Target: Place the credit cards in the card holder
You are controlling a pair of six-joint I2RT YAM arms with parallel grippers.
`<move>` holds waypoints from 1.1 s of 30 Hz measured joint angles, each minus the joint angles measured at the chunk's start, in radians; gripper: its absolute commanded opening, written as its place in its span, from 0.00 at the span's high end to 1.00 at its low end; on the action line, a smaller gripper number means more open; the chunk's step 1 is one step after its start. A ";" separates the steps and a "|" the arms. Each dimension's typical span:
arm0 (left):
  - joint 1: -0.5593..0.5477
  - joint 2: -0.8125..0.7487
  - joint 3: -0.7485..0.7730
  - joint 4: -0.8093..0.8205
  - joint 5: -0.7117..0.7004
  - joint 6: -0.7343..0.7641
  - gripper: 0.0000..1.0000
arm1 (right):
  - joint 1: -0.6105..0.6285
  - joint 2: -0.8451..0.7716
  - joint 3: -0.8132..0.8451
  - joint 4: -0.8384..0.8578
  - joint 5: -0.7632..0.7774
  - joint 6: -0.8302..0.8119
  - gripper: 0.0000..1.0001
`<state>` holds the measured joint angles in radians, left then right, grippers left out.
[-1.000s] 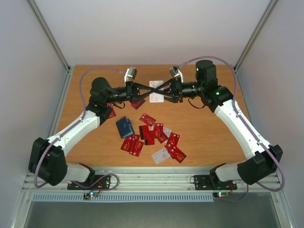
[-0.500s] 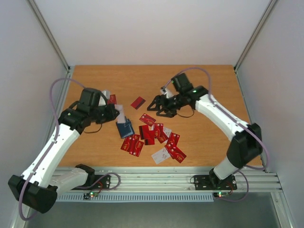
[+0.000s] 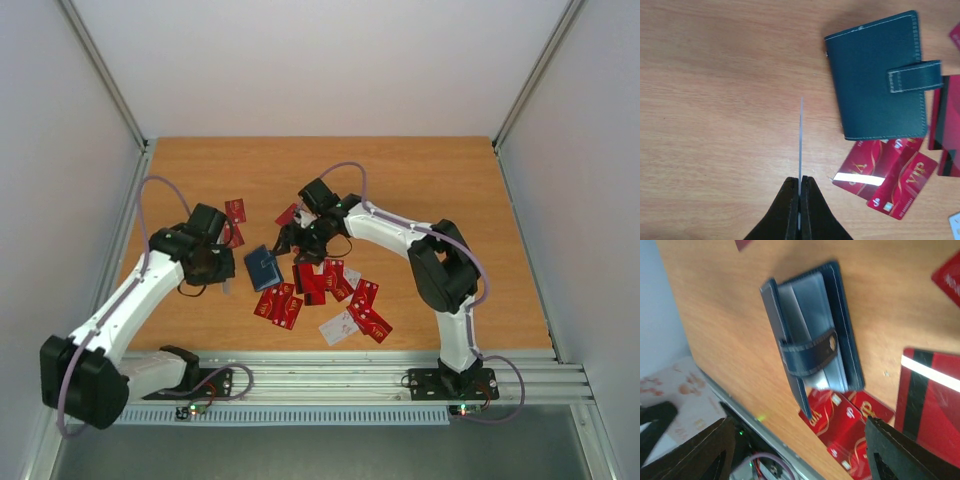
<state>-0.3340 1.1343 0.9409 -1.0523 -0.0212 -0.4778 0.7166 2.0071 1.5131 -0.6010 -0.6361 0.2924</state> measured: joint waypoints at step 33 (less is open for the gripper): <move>0.118 0.536 0.032 0.385 0.441 0.088 1.00 | 0.039 0.212 0.194 0.088 -0.077 0.057 0.28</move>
<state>-0.2157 1.6699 0.9726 -0.6670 0.4194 -0.3901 0.7551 2.2189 1.7069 -0.5129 -0.7136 0.3496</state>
